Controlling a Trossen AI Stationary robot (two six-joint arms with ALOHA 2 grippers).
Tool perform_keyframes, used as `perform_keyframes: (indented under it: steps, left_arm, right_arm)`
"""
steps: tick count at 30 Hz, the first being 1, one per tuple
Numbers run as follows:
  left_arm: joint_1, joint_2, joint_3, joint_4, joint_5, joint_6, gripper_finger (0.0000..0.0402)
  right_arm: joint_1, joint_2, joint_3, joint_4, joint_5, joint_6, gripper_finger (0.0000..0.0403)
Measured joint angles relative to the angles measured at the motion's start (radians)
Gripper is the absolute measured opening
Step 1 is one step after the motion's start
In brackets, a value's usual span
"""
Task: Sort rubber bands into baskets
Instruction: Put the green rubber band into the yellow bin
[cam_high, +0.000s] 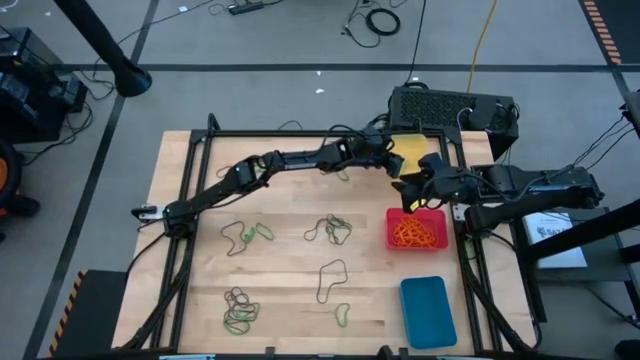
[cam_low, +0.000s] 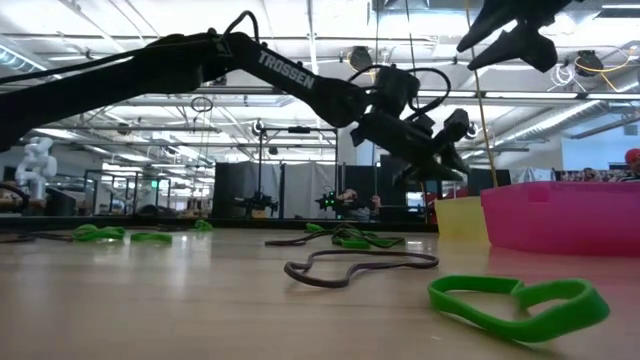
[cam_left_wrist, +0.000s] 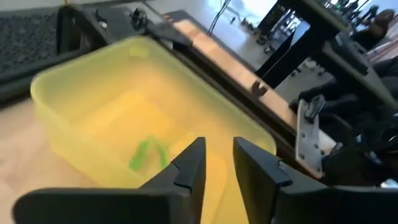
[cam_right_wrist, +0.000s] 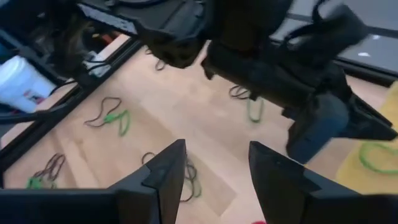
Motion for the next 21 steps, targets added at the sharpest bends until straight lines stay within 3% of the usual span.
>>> perform_keyframes:
  steps: [6, 13, 17, 21]
  left_arm:
    - [0.013, -0.021, -0.001, -0.096, 0.039, 0.007, 0.0115]
    - [0.057, -0.097, 0.000, -0.250, 0.263, 0.081, 0.0116]
    - [0.075, -0.144, -0.001, -0.455, 0.266, 0.089, 0.0116]
    - [0.087, -0.198, 0.000, -0.655, 0.216, 0.210, 0.0116]
  right_arm:
    - [0.002, 0.000, 0.000, 0.000, -0.036, -0.035, 0.0169]
    - [0.003, 0.000, 0.000, -0.006, -0.077, -0.095, 0.0169]
    - [0.003, 0.000, 0.000, -0.017, -0.077, -0.136, 0.0169]
    - [0.003, 0.001, 0.000, -0.021, -0.074, -0.190, 0.0169]
